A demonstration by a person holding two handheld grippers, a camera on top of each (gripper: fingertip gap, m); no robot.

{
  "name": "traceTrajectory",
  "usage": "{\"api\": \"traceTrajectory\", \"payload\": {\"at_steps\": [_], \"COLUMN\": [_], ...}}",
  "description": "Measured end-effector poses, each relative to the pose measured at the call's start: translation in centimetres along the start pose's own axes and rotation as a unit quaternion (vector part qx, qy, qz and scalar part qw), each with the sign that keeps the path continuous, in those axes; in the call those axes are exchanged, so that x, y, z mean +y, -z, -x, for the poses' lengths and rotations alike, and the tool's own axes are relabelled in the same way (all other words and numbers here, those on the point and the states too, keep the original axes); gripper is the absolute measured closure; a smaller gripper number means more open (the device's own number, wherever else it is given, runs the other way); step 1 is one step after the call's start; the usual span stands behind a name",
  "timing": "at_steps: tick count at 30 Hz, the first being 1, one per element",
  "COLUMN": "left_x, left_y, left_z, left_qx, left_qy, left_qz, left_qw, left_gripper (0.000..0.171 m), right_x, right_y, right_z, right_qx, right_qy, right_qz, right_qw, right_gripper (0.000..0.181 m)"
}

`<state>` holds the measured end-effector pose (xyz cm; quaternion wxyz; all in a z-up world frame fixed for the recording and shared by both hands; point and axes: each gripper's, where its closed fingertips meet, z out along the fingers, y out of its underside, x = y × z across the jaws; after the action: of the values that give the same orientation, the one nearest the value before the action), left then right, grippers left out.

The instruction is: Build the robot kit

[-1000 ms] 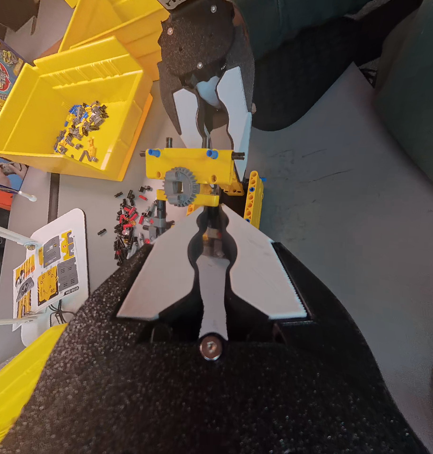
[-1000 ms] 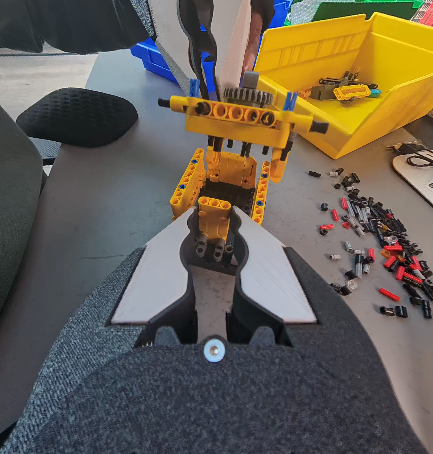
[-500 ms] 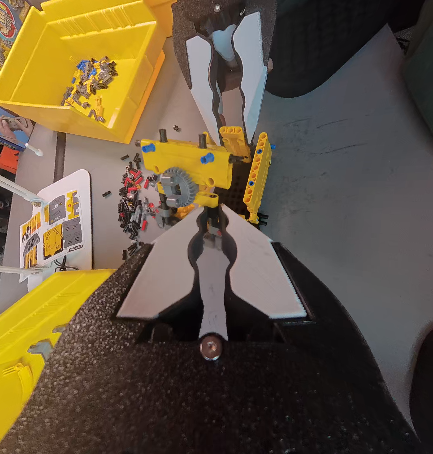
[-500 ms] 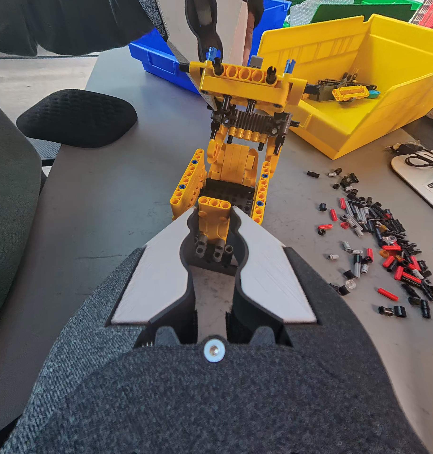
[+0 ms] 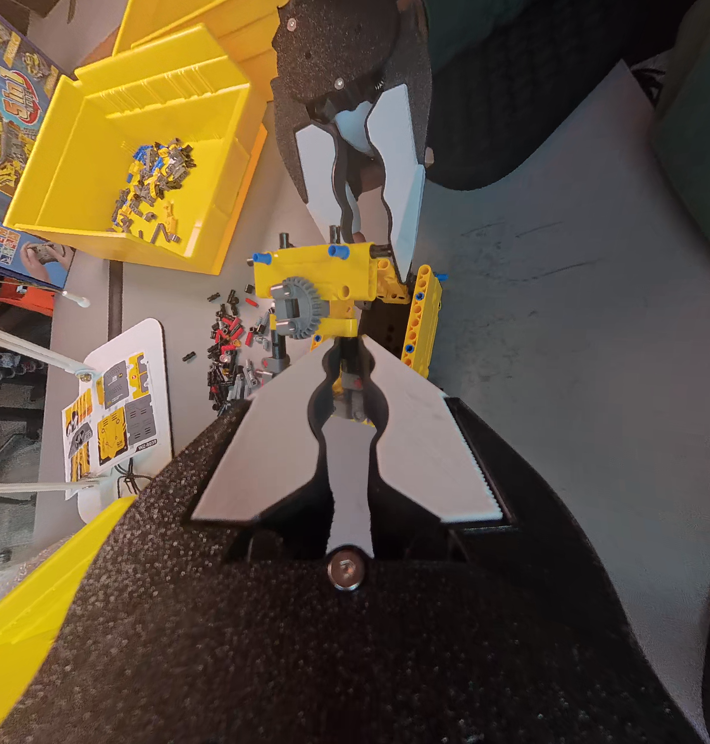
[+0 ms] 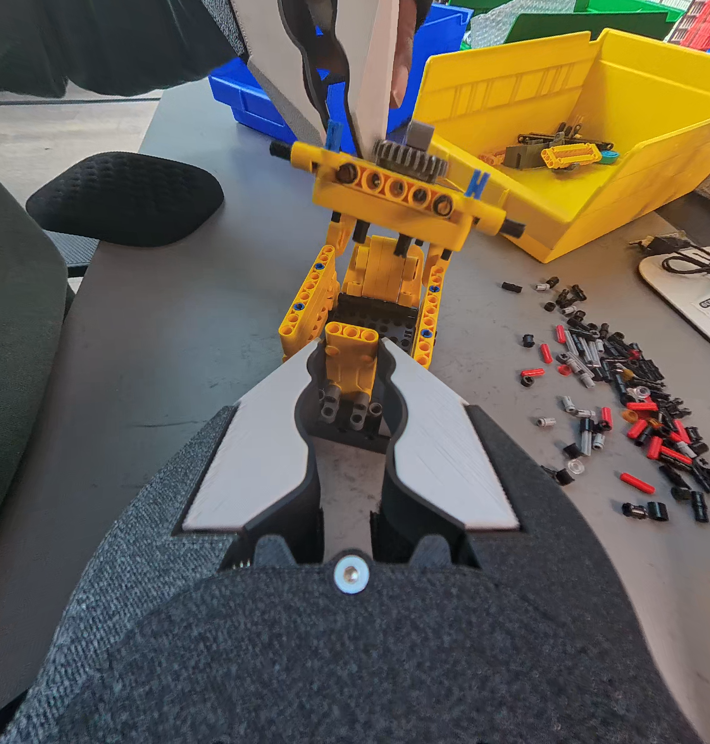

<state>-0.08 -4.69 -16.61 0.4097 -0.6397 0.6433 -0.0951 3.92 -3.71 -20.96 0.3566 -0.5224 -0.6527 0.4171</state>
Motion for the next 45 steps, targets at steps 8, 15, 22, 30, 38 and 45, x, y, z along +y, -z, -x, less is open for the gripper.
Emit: {"api": "traceTrajectory", "payload": {"at_steps": [8,15,22,30,38,45], "left_x": [0.1,-0.3,-0.5,-0.1,0.2,0.1], "left_y": [-1.7,-2.1,-2.5,-2.7,-2.6,-2.5], "left_z": [-0.9,-1.4,-1.1,-1.4,-1.4,-1.6], "left_qx": [-0.032,-0.035,-0.056,-0.043,-0.032,-0.015], "left_qy": [-0.096,-0.135,-0.144,-0.126,-0.126,-0.136], "left_qz": [0.031,0.028,0.021,0.019,0.044,0.075], "left_qw": [0.994,0.990,0.988,0.991,0.991,0.988], "left_gripper": [0.165,0.165,0.165,0.165,0.165,0.165], "right_x": [0.1,0.2,0.2,0.2,0.2,0.2], "right_y": [0.1,0.6,0.6,0.6,0.6,0.6], "right_z": [-0.1,-0.1,-0.1,0.0,0.0,0.0], "right_qx": [0.004,0.009,0.008,0.007,0.009,0.011], "right_qy": [-0.003,0.001,-0.002,-0.001,0.002,0.000], "right_qz": [-0.001,0.001,-0.001,-0.002,-0.003,-0.002], "right_qw": [1.000,1.000,1.000,1.000,1.000,1.000], "right_gripper": [0.156,0.157,0.157,0.157,0.157,0.157]}}
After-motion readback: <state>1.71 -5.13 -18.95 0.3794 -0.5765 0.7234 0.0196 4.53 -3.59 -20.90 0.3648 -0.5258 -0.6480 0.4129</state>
